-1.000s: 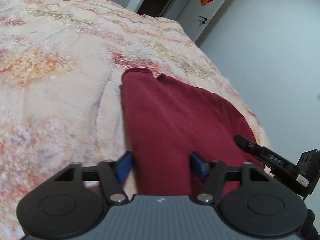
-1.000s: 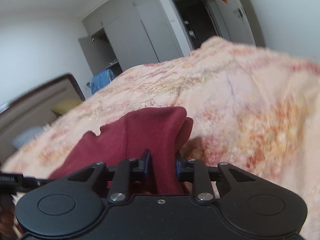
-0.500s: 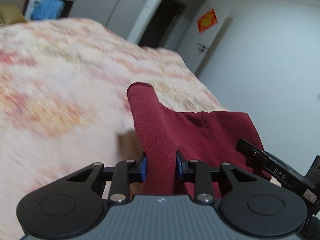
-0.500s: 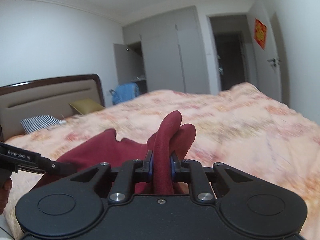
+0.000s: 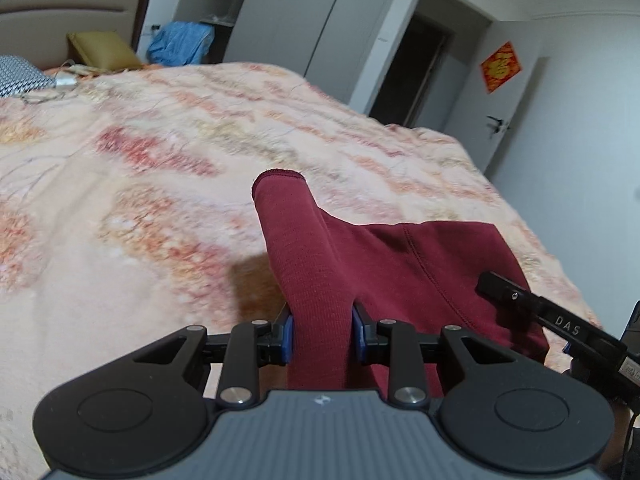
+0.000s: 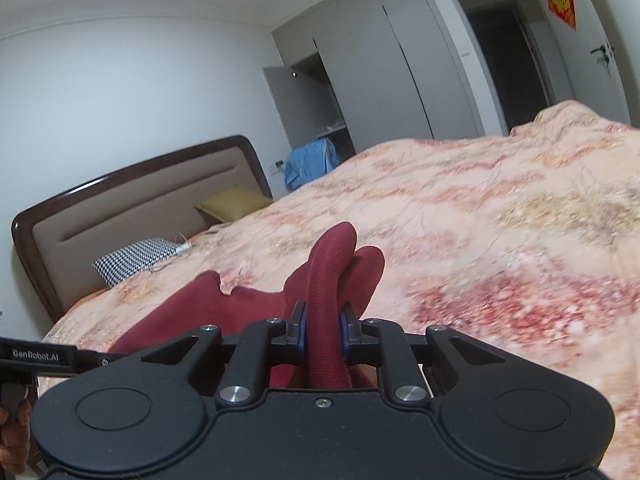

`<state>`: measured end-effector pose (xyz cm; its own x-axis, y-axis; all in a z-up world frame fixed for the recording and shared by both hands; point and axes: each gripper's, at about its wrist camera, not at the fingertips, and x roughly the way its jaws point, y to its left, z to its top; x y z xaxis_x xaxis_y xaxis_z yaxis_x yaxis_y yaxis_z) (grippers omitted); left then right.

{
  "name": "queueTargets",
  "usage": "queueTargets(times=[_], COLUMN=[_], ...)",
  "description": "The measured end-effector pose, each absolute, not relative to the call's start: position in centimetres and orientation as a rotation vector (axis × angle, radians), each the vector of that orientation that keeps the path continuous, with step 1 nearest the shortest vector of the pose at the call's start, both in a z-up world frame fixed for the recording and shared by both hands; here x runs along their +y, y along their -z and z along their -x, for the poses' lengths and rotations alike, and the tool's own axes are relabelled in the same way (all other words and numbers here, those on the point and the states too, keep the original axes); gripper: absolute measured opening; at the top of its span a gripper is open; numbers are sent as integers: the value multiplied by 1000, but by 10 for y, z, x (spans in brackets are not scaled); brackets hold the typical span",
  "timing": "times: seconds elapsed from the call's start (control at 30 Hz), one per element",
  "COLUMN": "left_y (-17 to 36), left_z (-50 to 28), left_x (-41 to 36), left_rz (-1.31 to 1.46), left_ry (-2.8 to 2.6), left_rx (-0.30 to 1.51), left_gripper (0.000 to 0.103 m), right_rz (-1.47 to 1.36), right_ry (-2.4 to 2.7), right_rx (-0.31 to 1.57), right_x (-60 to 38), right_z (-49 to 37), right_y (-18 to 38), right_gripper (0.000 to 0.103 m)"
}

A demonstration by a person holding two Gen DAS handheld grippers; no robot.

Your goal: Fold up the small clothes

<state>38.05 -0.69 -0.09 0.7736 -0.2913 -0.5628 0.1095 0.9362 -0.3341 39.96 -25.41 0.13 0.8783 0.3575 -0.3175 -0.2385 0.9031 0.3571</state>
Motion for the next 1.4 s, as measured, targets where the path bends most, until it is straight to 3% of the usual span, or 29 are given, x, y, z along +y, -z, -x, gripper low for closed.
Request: queueTargets(times=[0.37, 0.5, 0.6, 0.67, 0.8, 0.97, 1.07, 1.4], left_y=[28, 24, 16, 10, -5, -25, -36, -60], left_z=[-377, -376, -369, -362, -343, -308, -279, -177], left_x=[4, 3, 0, -3, -7, -10, -11, -8], left_rz=[327, 330, 318, 287, 251, 226, 225, 201], left_ry=[179, 161, 137, 120, 108, 93, 90, 93], left_rx=[702, 706, 697, 683, 657, 599, 567, 453], left_gripper=[42, 58, 84, 88, 99, 103, 103, 103], right_rz=[-278, -267, -244, -219, -181, -177, -158, -133], right_ry=[-223, -203, -203, -206, -221, -228, -248, -203], right_rx=[424, 419, 400, 381, 348, 307, 276, 210], right_x=[-265, -269, -267, -264, -257, -250, -244, -216], right_z=[-392, -386, -375, -366, -342, -302, -271, -167], right_y=[17, 12, 2, -4, -18, -39, -52, -60], right_gripper=[29, 34, 49, 67, 79, 97, 102, 102])
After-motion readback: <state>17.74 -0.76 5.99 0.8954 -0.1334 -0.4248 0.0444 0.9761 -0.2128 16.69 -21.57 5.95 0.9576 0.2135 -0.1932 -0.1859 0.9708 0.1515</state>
